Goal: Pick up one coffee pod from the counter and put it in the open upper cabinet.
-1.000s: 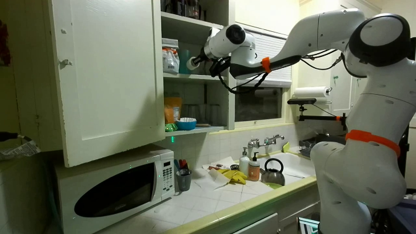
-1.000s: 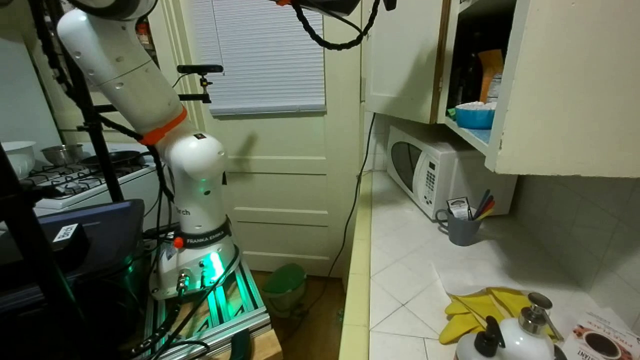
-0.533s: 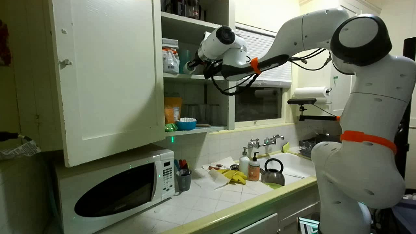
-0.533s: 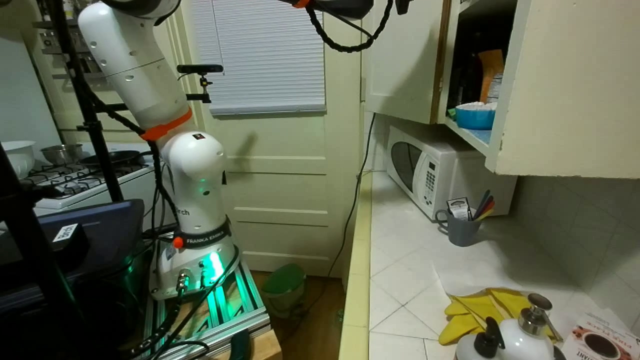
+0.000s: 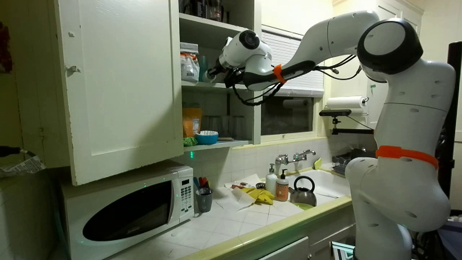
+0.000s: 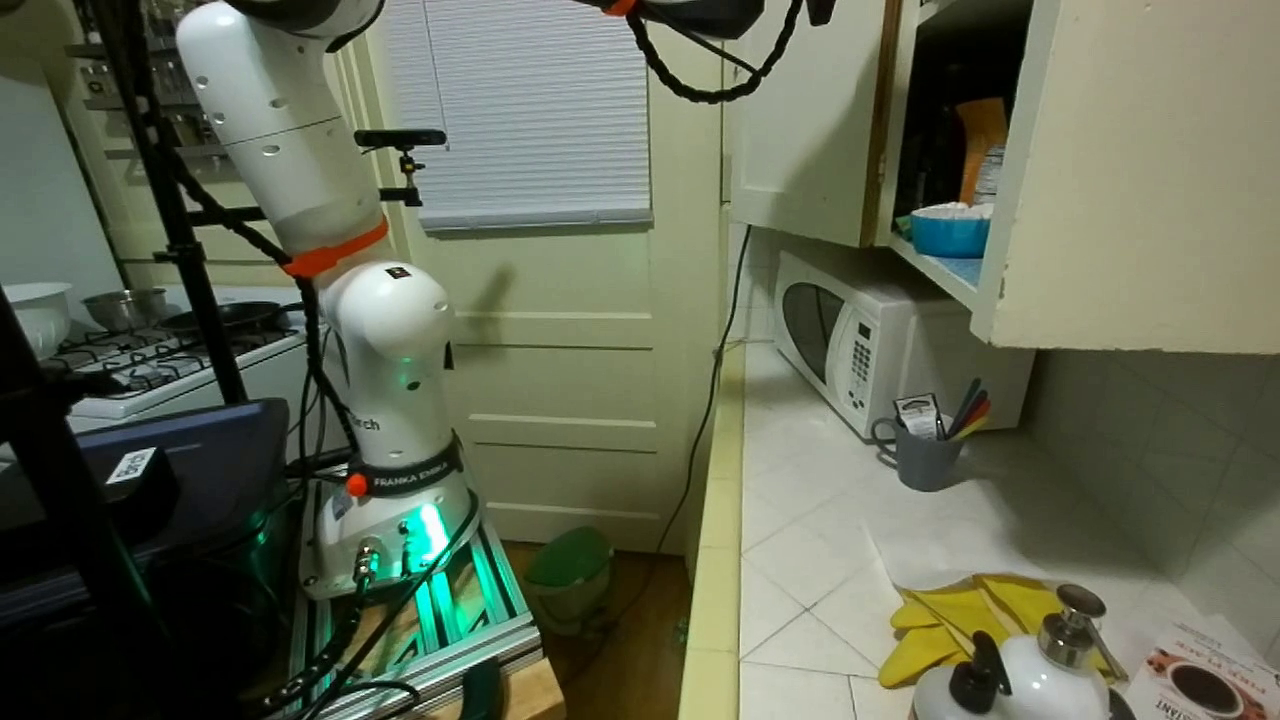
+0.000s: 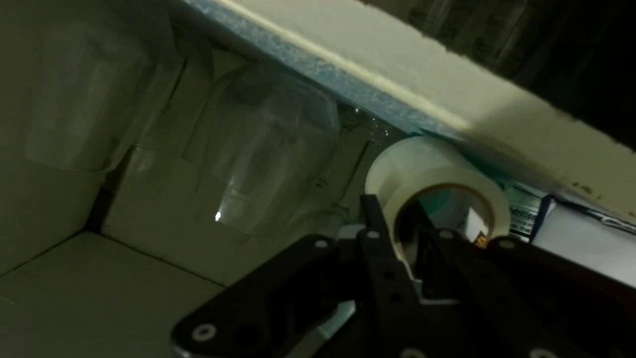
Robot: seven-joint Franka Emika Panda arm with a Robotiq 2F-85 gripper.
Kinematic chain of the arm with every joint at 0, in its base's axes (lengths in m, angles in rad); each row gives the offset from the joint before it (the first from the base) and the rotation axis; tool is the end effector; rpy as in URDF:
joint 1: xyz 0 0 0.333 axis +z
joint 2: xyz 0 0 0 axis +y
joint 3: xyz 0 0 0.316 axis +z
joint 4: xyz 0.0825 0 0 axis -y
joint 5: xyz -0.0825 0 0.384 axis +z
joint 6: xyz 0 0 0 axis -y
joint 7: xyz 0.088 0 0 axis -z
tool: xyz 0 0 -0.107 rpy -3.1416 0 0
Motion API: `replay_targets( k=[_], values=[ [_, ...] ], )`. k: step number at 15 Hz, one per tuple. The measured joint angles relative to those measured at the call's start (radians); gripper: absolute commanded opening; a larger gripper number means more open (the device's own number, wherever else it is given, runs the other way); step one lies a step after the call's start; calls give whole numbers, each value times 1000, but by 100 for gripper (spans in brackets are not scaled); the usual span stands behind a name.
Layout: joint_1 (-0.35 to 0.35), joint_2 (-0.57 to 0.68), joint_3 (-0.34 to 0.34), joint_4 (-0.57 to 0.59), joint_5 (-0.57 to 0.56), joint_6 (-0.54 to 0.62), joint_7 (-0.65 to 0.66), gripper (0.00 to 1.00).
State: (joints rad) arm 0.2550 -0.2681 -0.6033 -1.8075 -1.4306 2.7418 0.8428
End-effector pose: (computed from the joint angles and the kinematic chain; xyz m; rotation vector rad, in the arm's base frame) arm 0.4926 -0.1934 0.7413 1.9110 -0.2406 1.4126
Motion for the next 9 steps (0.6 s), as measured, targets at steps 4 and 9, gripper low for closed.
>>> replay_targets(
  k=[4,9],
  values=[
    [3,38,-31,28,61,52,-27,3],
    [9,84,-60,61,143,102,-79,3]
  ],
)
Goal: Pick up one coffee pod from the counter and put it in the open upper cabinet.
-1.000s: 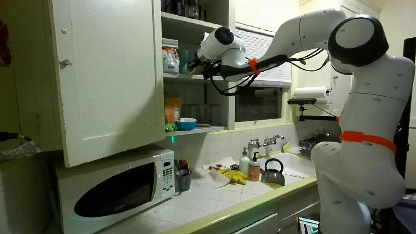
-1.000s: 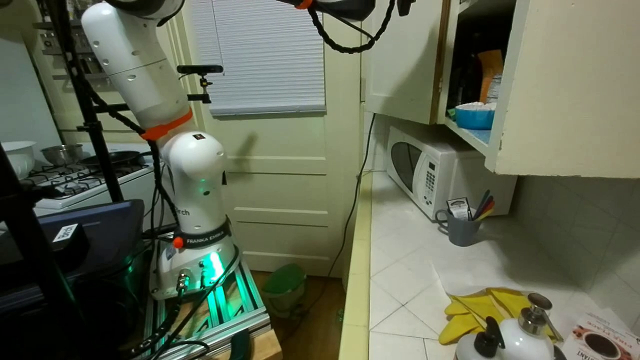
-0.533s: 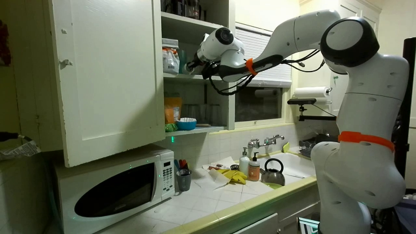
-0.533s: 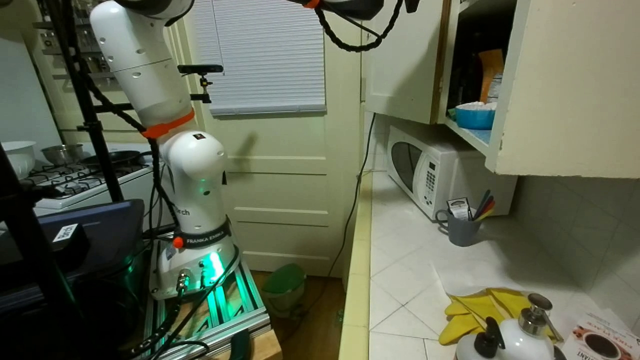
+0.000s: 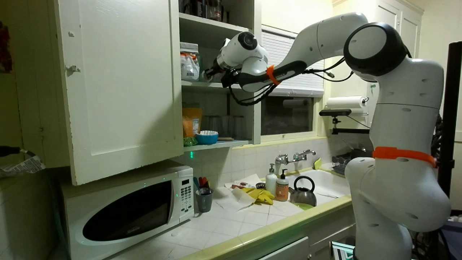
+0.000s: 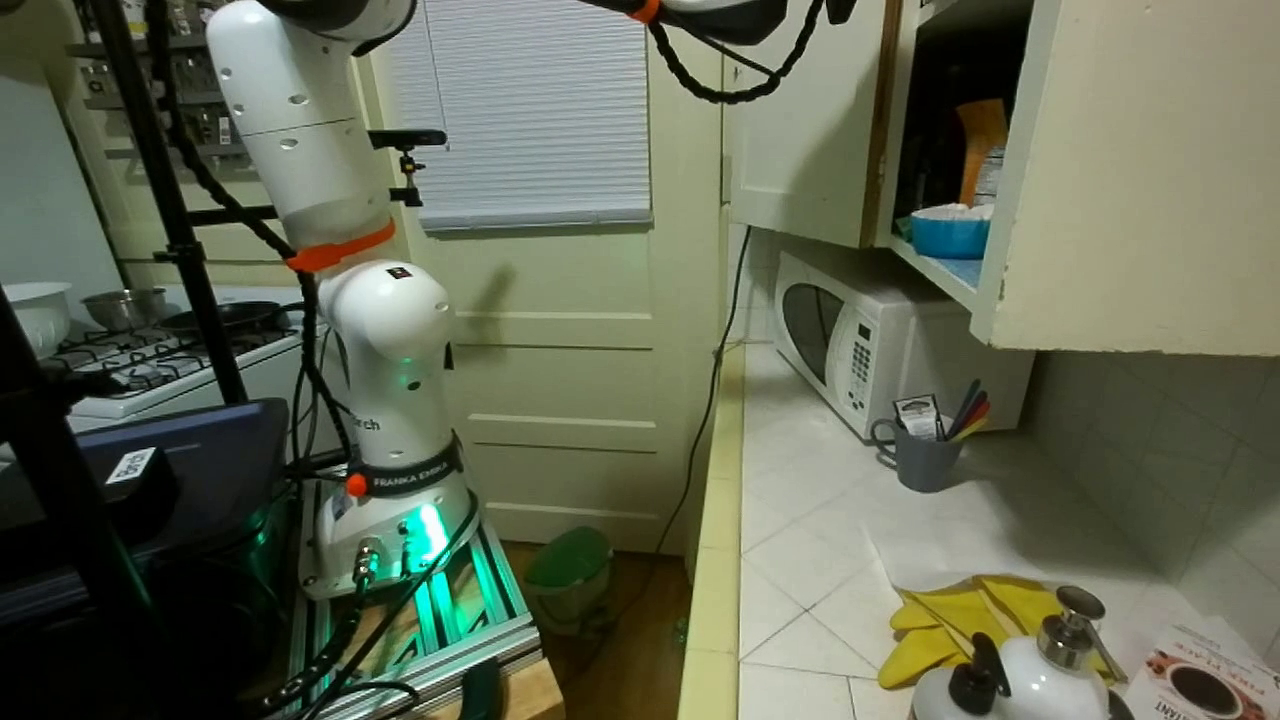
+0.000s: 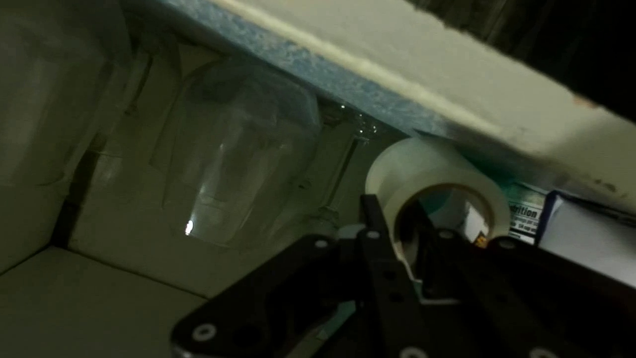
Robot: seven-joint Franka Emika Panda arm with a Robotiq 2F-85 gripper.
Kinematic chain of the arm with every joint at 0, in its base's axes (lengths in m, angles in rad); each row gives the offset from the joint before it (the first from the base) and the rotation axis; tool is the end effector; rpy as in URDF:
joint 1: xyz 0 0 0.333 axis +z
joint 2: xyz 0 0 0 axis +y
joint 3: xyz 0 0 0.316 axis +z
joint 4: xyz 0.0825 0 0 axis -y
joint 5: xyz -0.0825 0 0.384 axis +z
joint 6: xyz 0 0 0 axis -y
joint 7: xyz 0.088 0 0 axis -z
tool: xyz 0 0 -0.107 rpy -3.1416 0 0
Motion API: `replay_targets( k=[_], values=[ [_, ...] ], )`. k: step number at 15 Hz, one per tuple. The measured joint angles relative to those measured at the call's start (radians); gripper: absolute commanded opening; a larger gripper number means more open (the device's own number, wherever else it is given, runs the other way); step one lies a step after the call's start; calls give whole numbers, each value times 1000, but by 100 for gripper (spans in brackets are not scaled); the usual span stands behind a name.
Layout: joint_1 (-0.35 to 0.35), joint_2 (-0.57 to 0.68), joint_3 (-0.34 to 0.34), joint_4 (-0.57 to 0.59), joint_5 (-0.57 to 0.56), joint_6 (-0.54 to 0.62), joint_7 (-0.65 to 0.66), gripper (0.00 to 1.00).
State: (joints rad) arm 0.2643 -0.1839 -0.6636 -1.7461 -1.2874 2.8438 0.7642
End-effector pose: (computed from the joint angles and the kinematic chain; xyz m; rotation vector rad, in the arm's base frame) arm 0.5107 -0.2057 0.7427 1.9514 -0.2259 1.4528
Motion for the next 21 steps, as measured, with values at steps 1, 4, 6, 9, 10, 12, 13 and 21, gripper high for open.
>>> replay_targets(
  k=[1,4,6,9,10,12,13,21],
  values=[
    [1,7,-4,6,16,6,-14,3],
    [4,30,-16,23,62,19,-62,3],
    [4,45,-22,36,86,22,-92,3],
    [4,64,-28,51,122,23,-128,40],
    [4,66,-28,53,133,23,-139,47],
    [4,71,-28,53,146,23,-156,62],
    [4,73,-28,53,150,22,-162,69],
    [5,55,-16,43,181,12,-230,100]
  ],
)
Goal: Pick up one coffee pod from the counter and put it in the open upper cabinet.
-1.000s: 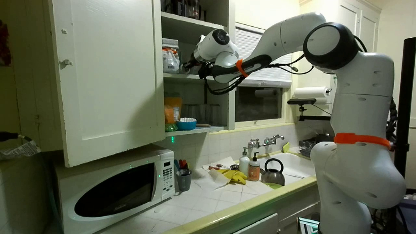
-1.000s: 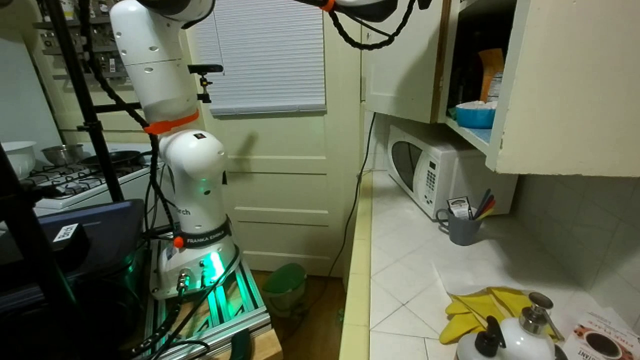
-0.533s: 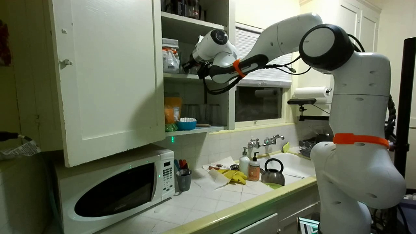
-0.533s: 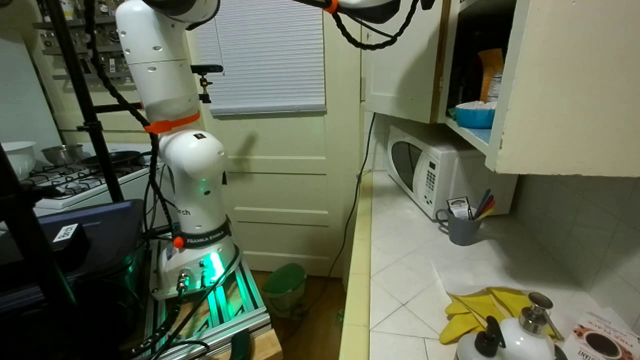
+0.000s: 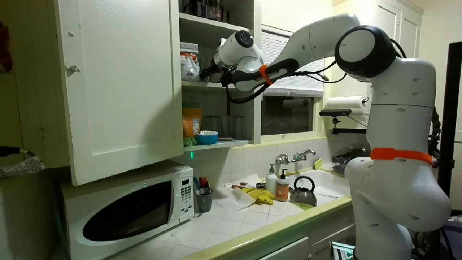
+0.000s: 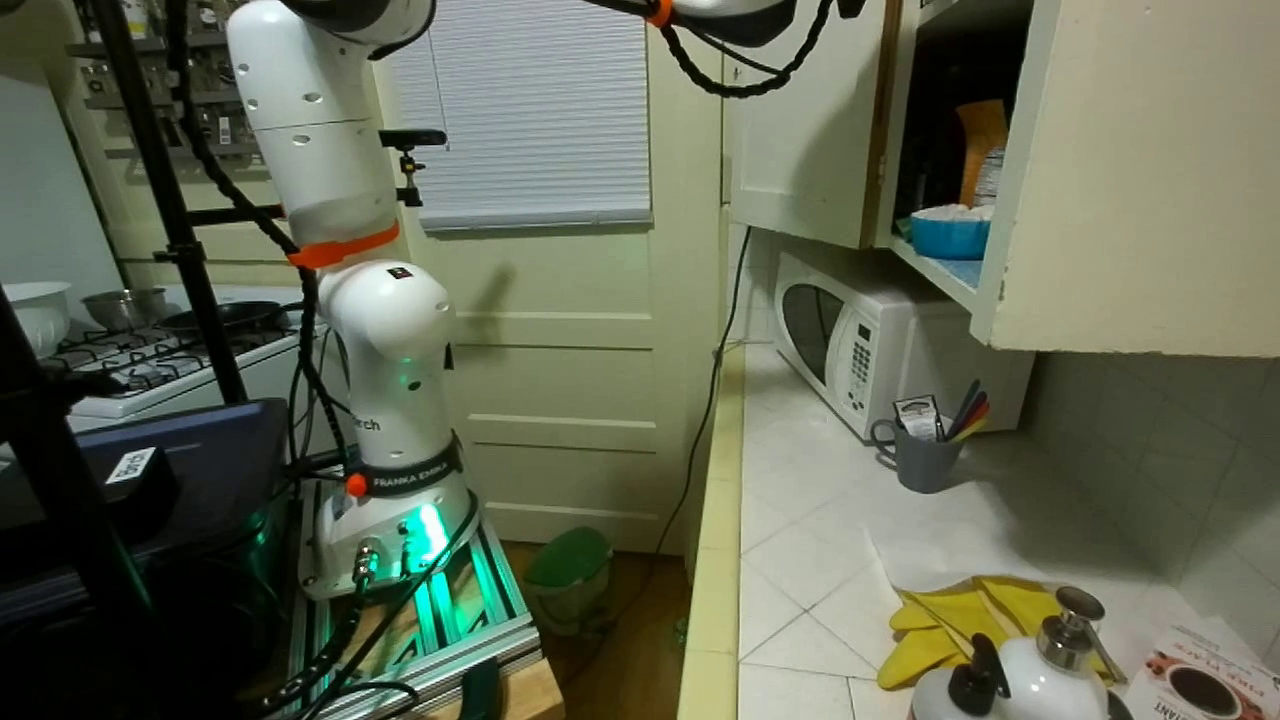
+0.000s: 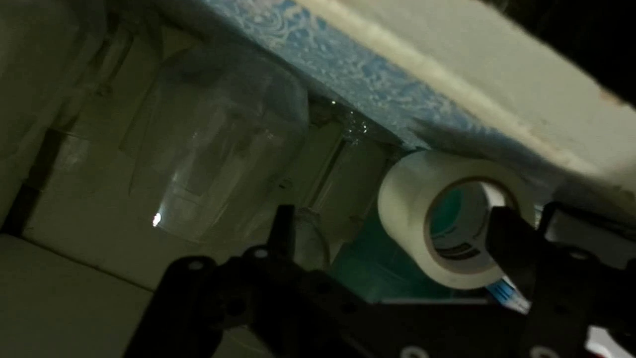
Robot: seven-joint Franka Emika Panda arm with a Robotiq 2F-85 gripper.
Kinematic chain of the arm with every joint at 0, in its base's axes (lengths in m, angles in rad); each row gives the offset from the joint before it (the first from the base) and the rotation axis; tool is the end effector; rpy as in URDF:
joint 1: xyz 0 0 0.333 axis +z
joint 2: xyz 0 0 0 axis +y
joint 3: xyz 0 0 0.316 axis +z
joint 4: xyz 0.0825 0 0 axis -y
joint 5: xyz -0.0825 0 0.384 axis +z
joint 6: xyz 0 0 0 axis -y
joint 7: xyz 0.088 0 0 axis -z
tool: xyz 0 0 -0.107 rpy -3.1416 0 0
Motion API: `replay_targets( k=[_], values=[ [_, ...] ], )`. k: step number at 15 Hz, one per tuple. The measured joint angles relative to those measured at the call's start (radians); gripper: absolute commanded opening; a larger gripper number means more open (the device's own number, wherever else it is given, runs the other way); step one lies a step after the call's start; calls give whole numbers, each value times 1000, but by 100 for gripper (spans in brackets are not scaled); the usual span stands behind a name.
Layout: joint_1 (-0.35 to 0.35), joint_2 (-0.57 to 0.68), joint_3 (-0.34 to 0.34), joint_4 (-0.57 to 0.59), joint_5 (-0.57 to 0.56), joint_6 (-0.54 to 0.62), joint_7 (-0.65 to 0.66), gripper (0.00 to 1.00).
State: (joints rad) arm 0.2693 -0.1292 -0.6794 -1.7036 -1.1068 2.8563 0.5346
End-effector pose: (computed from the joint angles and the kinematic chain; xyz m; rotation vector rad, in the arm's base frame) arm 0.5249 -0.2093 0.7486 1.9788 -0.1321 1.3844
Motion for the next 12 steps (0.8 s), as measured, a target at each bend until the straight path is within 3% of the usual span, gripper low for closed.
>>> replay_targets(
  k=[7,12],
  values=[
    [2,-114,71,-58,-9,-122,-67,100],
    [-11,-263,146,-174,-47,-238,-132,100]
  ],
)
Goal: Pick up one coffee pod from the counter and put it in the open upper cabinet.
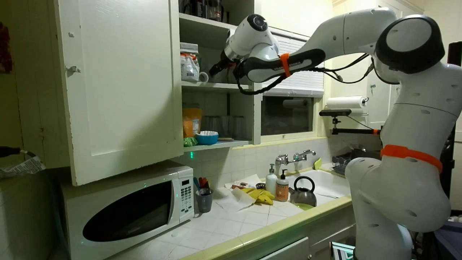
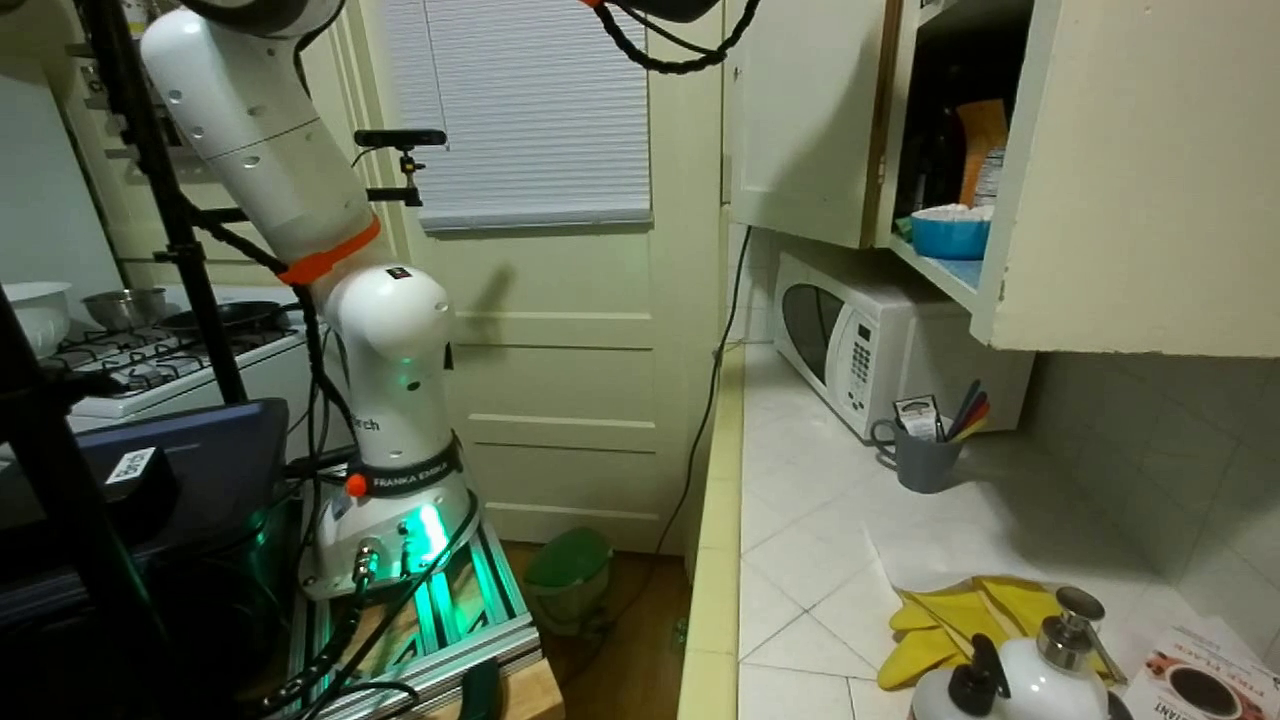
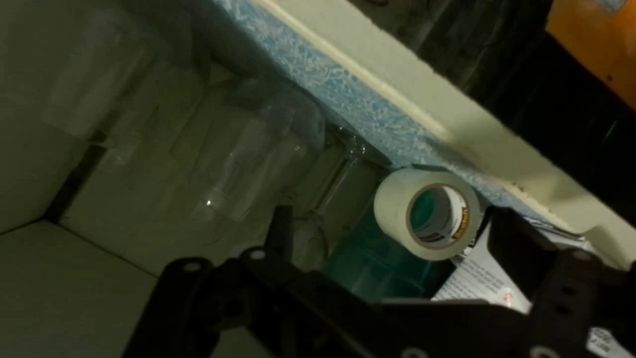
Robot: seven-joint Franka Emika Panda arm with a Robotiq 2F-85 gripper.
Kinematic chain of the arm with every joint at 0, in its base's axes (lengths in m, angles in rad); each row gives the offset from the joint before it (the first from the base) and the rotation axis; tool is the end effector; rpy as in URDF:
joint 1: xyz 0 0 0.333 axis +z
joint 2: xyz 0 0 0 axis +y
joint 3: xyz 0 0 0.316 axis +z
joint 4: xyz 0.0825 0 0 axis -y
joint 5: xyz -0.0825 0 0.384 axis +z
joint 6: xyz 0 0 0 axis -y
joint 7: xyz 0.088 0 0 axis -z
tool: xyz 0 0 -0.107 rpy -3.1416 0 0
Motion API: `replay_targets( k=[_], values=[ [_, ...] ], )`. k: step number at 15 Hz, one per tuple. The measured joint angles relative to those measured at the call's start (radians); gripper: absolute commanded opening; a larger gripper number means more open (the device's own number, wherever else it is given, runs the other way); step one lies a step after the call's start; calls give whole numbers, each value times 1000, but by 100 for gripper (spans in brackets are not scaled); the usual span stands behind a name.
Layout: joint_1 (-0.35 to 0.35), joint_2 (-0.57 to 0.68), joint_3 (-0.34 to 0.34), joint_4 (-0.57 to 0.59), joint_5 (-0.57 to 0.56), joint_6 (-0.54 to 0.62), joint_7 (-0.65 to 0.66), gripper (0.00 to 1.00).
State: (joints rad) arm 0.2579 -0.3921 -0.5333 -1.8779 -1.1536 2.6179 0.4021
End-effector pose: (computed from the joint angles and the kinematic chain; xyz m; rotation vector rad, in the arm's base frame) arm 0.4593 -0.1793 0.7640 2.0362 -0.0804 1.2499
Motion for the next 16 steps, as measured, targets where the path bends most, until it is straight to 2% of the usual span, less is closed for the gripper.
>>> replay_targets(
  k=[1,3,5,10,13,16],
  values=[
    [-35,-32,35,-39,20,-9,-38,100],
    [-147,-92,130,-127,93,-9,-135,100],
    [-197,-158,189,-220,218,-9,-256,100],
    [-192,-290,270,-409,562,-58,-503,100],
    [-186,-355,319,-479,734,-192,-618,100],
    [-186,-401,364,-513,829,-386,-662,100]
  ],
)
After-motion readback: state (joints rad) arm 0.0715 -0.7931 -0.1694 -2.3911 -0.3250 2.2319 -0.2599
